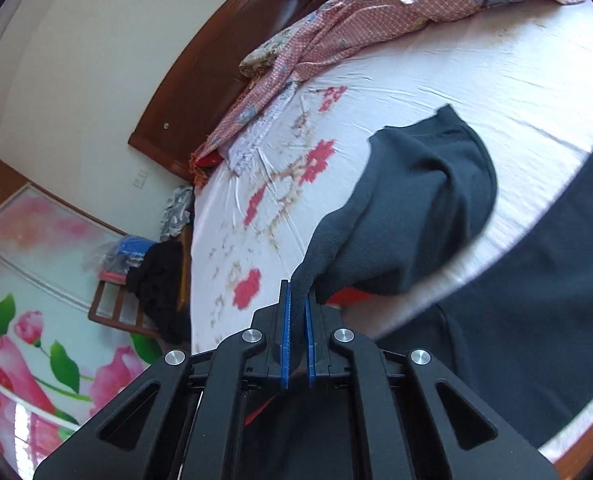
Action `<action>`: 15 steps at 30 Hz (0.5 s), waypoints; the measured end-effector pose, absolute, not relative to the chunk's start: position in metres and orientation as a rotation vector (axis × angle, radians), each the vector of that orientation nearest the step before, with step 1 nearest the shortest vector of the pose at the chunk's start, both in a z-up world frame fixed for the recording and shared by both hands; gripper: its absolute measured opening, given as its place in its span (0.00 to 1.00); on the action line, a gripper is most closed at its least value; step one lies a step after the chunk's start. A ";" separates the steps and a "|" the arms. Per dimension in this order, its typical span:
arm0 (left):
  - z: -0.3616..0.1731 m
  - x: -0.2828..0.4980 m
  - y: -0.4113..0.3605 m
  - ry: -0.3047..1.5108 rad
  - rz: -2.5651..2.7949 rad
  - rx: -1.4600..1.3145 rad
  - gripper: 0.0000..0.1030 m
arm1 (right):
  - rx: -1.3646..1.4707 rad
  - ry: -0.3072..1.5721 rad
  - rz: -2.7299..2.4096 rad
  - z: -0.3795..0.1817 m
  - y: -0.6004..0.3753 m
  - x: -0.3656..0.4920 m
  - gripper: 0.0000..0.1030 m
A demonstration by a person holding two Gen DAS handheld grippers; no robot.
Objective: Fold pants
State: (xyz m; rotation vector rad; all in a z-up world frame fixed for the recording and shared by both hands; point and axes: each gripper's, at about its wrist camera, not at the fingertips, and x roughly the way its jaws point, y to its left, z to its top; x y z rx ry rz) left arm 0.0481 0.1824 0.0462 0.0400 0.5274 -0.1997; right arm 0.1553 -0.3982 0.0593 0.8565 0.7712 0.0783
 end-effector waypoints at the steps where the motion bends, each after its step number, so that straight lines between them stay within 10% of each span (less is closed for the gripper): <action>1: 0.041 0.040 0.181 0.528 -0.204 0.073 0.20 | 0.866 0.796 0.074 0.047 -0.399 0.136 0.05; 12: -0.020 0.001 0.173 0.759 -0.169 0.240 0.25 | 1.016 0.927 -0.063 -0.065 -0.403 0.054 0.05; 15: -0.013 -0.007 0.189 0.784 -0.050 0.143 0.52 | 1.055 0.922 -0.029 -0.050 -0.391 0.050 0.12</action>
